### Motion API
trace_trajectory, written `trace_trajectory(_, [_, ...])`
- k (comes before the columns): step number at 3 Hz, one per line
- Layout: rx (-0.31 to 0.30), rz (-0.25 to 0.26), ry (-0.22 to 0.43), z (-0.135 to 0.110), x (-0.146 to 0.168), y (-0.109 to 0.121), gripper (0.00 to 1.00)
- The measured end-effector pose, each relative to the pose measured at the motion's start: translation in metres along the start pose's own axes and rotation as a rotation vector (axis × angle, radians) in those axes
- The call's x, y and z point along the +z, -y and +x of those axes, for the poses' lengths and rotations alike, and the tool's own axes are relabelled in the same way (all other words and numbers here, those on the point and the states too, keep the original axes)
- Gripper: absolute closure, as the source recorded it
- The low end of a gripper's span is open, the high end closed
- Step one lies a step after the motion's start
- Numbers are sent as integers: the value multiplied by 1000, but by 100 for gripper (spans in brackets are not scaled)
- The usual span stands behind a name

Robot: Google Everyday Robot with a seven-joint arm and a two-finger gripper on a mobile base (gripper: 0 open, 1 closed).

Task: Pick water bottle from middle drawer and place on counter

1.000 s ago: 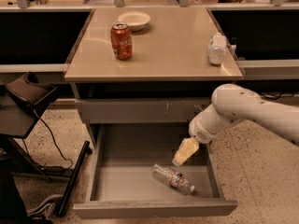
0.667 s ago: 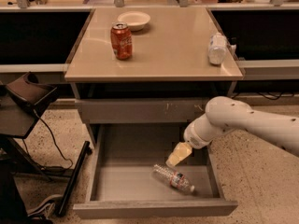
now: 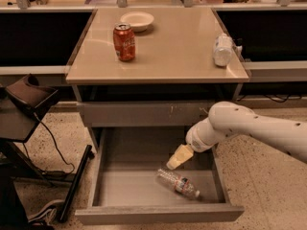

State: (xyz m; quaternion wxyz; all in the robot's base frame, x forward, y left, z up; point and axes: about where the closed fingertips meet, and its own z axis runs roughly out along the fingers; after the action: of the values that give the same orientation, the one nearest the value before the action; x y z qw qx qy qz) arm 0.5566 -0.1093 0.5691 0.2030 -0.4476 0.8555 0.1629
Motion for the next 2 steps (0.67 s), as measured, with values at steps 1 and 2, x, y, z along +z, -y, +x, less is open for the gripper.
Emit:
trace_trajectory(1, [1, 28, 5, 0, 28, -24, 0])
trace_trajectory(2, [21, 80, -32, 38, 76, -63, 0])
